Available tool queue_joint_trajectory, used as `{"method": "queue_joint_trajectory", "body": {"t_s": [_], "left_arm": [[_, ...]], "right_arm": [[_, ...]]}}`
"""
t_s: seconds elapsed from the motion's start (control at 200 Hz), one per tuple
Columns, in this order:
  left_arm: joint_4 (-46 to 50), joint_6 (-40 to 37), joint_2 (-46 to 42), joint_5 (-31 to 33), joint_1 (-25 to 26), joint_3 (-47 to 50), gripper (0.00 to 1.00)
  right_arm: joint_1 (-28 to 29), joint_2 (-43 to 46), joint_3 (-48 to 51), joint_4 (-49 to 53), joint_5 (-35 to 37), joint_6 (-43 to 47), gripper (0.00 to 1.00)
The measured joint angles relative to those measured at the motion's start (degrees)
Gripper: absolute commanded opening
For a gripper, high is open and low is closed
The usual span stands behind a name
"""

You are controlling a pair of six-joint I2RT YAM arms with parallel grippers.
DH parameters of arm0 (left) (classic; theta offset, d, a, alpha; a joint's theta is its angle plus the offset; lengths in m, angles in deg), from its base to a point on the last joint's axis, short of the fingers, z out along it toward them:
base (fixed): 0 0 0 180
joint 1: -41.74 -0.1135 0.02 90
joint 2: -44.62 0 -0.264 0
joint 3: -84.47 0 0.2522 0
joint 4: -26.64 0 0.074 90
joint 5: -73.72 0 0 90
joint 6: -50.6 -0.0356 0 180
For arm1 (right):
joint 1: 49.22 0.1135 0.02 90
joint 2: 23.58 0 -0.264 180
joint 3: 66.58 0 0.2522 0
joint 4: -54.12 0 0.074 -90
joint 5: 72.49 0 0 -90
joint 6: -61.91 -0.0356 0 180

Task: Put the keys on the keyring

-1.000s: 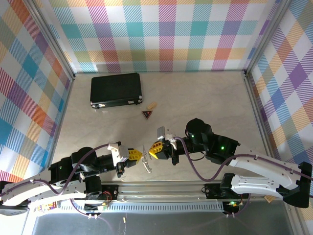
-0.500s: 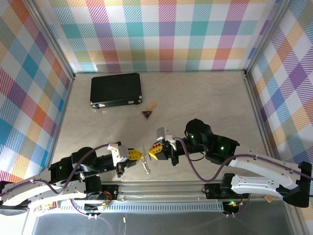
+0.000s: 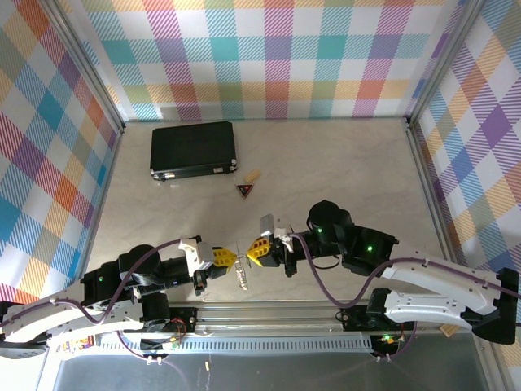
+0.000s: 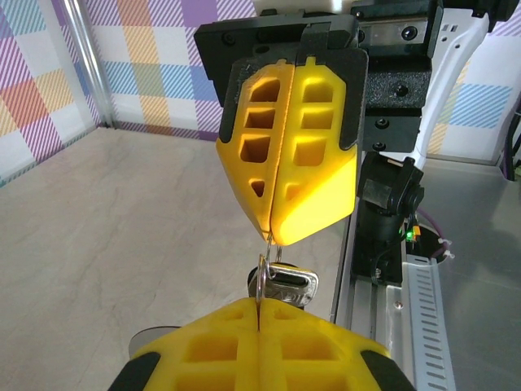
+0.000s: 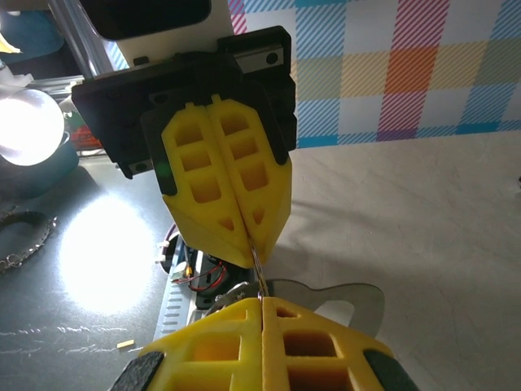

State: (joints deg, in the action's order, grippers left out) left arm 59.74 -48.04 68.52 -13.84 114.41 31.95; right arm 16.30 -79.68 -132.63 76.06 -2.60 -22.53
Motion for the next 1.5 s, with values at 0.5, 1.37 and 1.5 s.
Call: {"method": "queue_joint_trajectory", "body": {"t_s": [0.5, 1.37, 1.5], "left_arm": [[0.9, 0.2, -3.1, 9.1, 0.0, 0.1, 0.0], [1.9, 1.7, -6.8, 15.3, 0.0, 1.9, 0.0], [1.9, 1.8, -6.8, 15.7, 0.0, 2.0, 0.0]], "right_arm": [[-0.7, -0.5, -0.1, 12.6, 10.5, -2.2, 0.0], [-8.9, -32.2, -3.2, 28.4, 23.8, -12.0, 0.0], [-9.7, -35.6, -4.8, 27.3, 23.1, -11.3, 0.0]]}}
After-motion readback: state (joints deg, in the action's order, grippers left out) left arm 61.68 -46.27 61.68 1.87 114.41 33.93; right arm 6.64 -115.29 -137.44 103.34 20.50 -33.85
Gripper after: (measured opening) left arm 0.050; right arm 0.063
